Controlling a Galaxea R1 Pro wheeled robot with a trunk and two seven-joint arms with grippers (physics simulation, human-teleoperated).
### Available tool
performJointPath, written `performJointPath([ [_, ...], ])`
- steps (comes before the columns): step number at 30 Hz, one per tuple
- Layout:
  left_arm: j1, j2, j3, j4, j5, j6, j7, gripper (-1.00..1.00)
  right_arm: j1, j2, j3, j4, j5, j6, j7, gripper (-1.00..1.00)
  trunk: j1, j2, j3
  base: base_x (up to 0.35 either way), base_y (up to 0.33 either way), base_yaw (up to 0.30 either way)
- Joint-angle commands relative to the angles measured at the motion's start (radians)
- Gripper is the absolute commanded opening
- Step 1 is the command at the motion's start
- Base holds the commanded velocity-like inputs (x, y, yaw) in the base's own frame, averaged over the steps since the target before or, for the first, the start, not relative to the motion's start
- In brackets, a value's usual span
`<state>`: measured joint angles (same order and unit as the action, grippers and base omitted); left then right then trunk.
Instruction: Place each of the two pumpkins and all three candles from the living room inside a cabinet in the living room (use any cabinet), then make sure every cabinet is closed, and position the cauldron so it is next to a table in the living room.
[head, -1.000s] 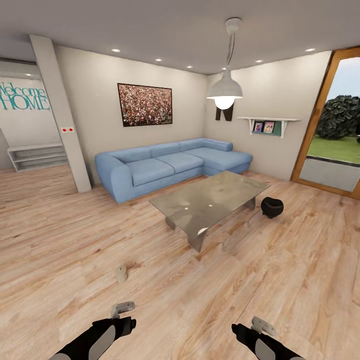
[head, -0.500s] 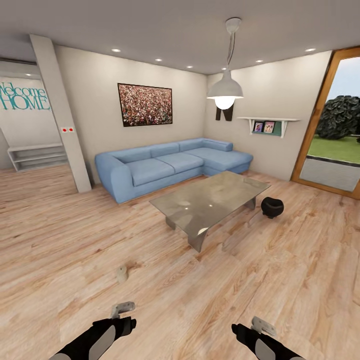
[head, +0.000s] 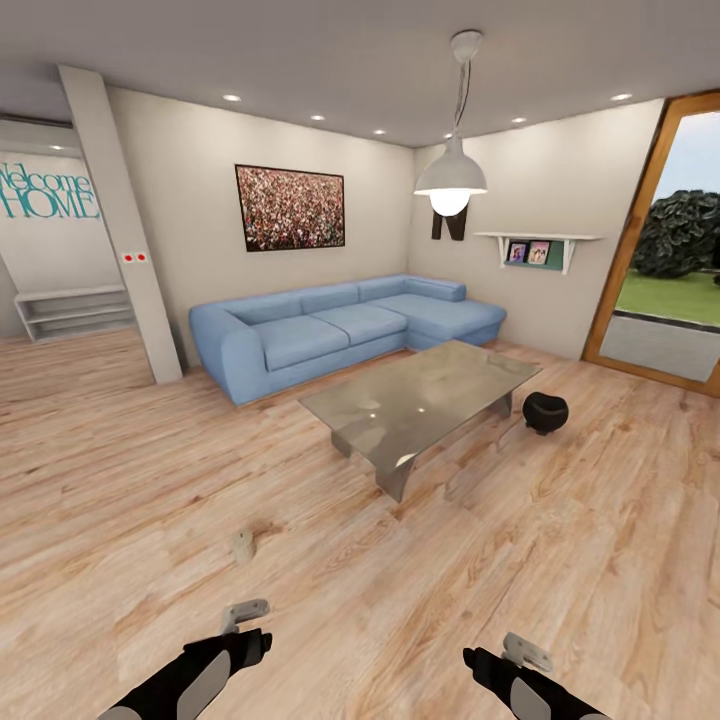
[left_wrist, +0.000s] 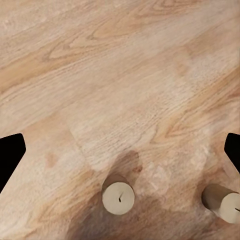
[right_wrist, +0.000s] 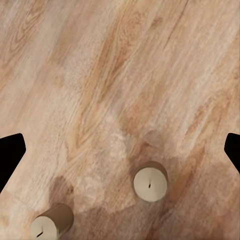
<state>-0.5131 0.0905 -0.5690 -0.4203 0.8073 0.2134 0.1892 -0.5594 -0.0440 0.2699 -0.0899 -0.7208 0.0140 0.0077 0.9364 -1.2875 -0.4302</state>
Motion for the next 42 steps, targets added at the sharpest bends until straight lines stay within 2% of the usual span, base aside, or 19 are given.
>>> performJointPath([
  [1, -0.001, 0.001, -0.008, -0.003, 0.01, 0.003, 0.009, 1.0, -0.001, 0.0, 0.008, -0.001, -0.009, 0.001, 0.001, 1.0, 0.004, -0.008, -0.004, 0.0, 0.0, 0.0],
  [11, -0.001, 0.004, -0.003, -0.003, 0.014, 0.016, 0.008, 1.0, -0.001, 0.006, 0.009, 0.0, -0.008, 0.005, -0.016, 1.0, 0.042, -0.078, -0.036, 0.0, 0.0, 0.0],
  [15, -0.001, 0.005, -0.006, -0.003, 0.014, 0.017, 0.007, 1.0, -0.001, 0.011, 0.01, 0.002, -0.009, 0.012, -0.053, 1.0, 0.058, -0.106, -0.048, 0.0, 0.0, 0.0],
  [16, -0.001, 0.005, -0.008, -0.003, 0.014, 0.018, 0.006, 1.0, 0.0, 0.016, 0.013, 0.006, -0.009, 0.015, -0.091, 1.0, 0.061, -0.113, -0.051, 0.0, 0.0, 0.0],
  [18, -0.001, 0.005, -0.011, -0.003, 0.013, 0.019, 0.006, 1.0, 0.0, 0.027, 0.028, 0.008, -0.01, 0.019, -0.142, 1.0, 0.069, -0.127, -0.058, 0.0, 0.0, 0.0],
  [20, -0.001, 0.005, -0.014, -0.003, 0.013, 0.028, 0.006, 1.0, 0.001, 0.045, 0.067, 0.009, -0.01, 0.034, -0.203, 1.0, 0.077, -0.141, -0.064, 0.0, 0.0, 0.0],
  [24, -0.001, 0.004, -0.016, -0.003, 0.012, 0.044, 0.007, 1.0, 0.001, 0.065, 0.123, 0.01, -0.011, 0.065, -0.244, 1.0, 0.092, -0.169, -0.076, 0.0, 0.0, 0.0],
  [28, -0.001, 0.002, -0.019, -0.003, 0.011, 0.056, 0.007, 1.0, 0.001, 0.072, 0.145, 0.01, -0.012, 0.079, -0.257, 1.0, 0.107, -0.197, -0.089, 0.0, 0.0, 0.0],
  [32, -0.001, 0.002, -0.019, 0.002, 0.01, 0.069, 0.01, 1.0, 0.001, 0.074, 0.149, 0.01, -0.015, 0.081, -0.26, 1.0, 0.123, -0.225, -0.101, 0.0, 0.0, 0.0],
  [34, -0.001, 0.002, -0.018, 0.026, 0.01, 0.067, 0.01, 1.0, 0.001, 0.076, 0.149, 0.011, -0.015, 0.08, -0.26, 1.0, 0.13, -0.239, -0.108, 0.0, 0.0, 0.0],
  [36, -0.001, 0.001, -0.017, 0.091, 0.004, 0.06, 0.01, 1.0, 0.001, 0.078, 0.15, 0.012, -0.013, 0.076, -0.26, 1.0, 0.138, -0.253, -0.114, 0.0, 0.0, 0.0],
  [42, 0.0, -0.006, -0.014, 0.144, 0.001, 0.04, 0.01, 1.0, 0.001, 0.087, 0.152, 0.012, -0.012, 0.079, -0.261, 1.0, 0.161, -0.295, -0.133, 0.0, 0.0, 0.0],
])
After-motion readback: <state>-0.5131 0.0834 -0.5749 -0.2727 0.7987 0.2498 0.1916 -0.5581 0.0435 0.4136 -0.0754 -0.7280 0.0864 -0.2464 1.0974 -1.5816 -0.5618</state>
